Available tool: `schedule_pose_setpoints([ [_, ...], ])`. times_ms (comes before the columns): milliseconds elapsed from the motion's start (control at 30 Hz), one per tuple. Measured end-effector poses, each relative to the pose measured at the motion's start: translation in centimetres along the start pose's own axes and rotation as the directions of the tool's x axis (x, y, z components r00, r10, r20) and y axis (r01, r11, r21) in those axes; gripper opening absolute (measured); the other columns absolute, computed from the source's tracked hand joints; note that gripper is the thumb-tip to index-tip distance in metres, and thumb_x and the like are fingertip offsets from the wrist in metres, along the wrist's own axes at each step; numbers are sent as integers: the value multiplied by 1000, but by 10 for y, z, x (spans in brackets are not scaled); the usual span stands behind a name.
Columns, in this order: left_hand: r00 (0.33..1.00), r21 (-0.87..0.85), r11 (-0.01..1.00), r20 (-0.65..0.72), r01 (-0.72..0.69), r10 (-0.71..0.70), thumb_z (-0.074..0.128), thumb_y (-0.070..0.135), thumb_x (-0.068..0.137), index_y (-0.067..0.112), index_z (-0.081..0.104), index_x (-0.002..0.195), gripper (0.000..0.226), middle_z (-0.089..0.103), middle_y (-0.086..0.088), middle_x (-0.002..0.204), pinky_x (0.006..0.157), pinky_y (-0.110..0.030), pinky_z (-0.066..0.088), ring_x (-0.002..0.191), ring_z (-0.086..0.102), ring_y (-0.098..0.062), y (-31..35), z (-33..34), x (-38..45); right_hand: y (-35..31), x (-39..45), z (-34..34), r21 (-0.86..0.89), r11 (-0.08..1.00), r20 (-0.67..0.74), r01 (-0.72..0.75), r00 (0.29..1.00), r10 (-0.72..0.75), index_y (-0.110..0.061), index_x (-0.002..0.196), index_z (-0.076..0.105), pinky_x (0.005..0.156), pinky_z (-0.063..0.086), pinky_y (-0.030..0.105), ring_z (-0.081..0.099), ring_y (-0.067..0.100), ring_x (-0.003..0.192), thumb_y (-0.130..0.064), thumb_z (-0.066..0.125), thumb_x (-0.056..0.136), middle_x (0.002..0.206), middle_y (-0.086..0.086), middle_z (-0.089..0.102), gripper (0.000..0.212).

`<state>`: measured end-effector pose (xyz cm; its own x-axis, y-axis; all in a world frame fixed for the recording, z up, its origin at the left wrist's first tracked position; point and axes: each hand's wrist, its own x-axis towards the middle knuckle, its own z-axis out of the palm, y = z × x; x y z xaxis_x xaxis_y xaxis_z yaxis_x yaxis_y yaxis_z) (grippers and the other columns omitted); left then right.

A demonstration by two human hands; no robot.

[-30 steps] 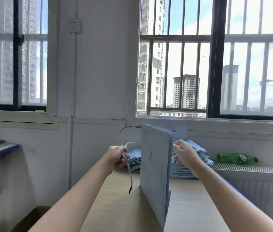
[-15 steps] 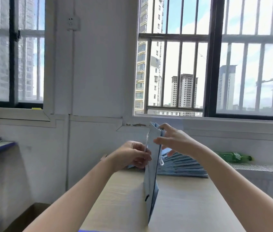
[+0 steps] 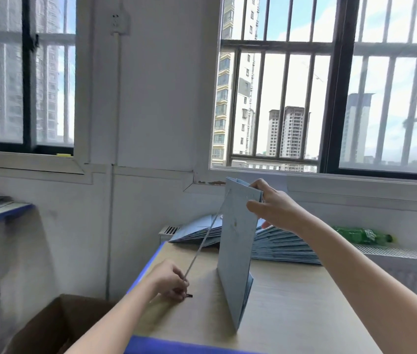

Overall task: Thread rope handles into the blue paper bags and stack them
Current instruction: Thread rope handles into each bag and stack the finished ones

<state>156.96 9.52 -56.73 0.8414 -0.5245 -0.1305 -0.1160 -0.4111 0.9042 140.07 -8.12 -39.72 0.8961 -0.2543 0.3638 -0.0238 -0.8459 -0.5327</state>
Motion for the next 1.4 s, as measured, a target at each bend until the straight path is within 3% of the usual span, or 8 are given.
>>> schedule_pose_setpoints([
  [167, 996, -210, 974, -47, -87, 79, 57, -7, 90, -2, 56, 74, 16, 57, -17, 61, 46, -26, 55, 44, 64, -18, 22, -4, -6, 1, 0, 1, -2, 1000, -7, 0, 1000, 0, -21, 114, 39, 76, 57, 50, 66, 31, 86, -22, 48, 90, 99, 15, 62, 27],
  [267, 976, -430, 877, -114, -215, 184, 57, -14, 85, -4, 57, 71, 17, 58, -15, 63, 50, -26, 57, 45, 64, -18, 53, -3, -17, 0, 0, 2, 2, 1000, -12, 1, 1000, -1, -20, 118, 39, 76, 56, 50, 66, 31, 86, -22, 49, 90, 97, 15, 62, 30],
  [433, 919, -584, 715, -167, -384, 357, 59, -20, 79, -5, 61, 80, 15, 63, -13, 72, 59, -22, 58, 57, 68, -16, 110, -1, -40, 3, 0, 0, 37, 999, 5, 25, 1000, -25, -22, 116, 43, 77, 58, 45, 66, 29, 88, -18, 50, 88, 98, 13, 64, 29],
  [533, 873, -538, 693, -213, -480, 439, 67, -10, 78, 3, 66, 80, 13, 67, -9, 74, 61, -22, 57, 60, 67, -13, 135, 6, -54, 5, -3, -3, 149, 988, 39, 47, 998, -53, -24, 109, 49, 74, 59, 39, 65, 27, 92, -19, 56, 78, 99, 10, 67, 33],
  [667, 803, -480, 648, -280, -592, 526, 70, -8, 78, 8, 66, 71, 18, 67, -5, 71, 64, -23, 58, 64, 66, -11, 154, 19, -63, 9, -2, -3, 257, 964, 52, 65, 995, -81, -33, 97, 53, 76, 58, 46, 63, 25, 96, -24, 53, 60, 98, 5, 66, 38],
  [1033, 782, -277, 738, -328, -616, 530, 74, -4, 77, 6, 65, 74, 13, 66, -5, 72, 61, -21, 57, 61, 64, -11, 161, 23, -59, 8, -3, -3, 278, 953, 78, 119, 986, -146, -31, 98, 54, 77, 57, 47, 62, 26, 93, -22, 51, 59, 96, 7, 64, 40],
  [1267, 614, -51, 632, -308, -773, 726, 74, 1, 78, 23, 59, 92, 30, 65, 5, 63, 70, -32, 59, 64, 67, -17, 159, 19, -66, 6, -6, -6, 328, 933, 134, 149, 970, -202, -26, 103, 54, 83, 55, 51, 62, 27, 99, -22, 55, 61, 101, 9, 64, 43],
  [1400, 576, 25, 607, -287, -795, 766, 73, 3, 80, 23, 65, 92, 25, 63, 11, 56, 72, -33, 59, 63, 66, -15, 160, 17, -64, 3, -6, -8, 398, 908, 132, 132, 971, -199, -22, 105, 57, 76, 56, 39, 65, 18, 88, -40, 57, 66, 96, 2, 67, 42],
])
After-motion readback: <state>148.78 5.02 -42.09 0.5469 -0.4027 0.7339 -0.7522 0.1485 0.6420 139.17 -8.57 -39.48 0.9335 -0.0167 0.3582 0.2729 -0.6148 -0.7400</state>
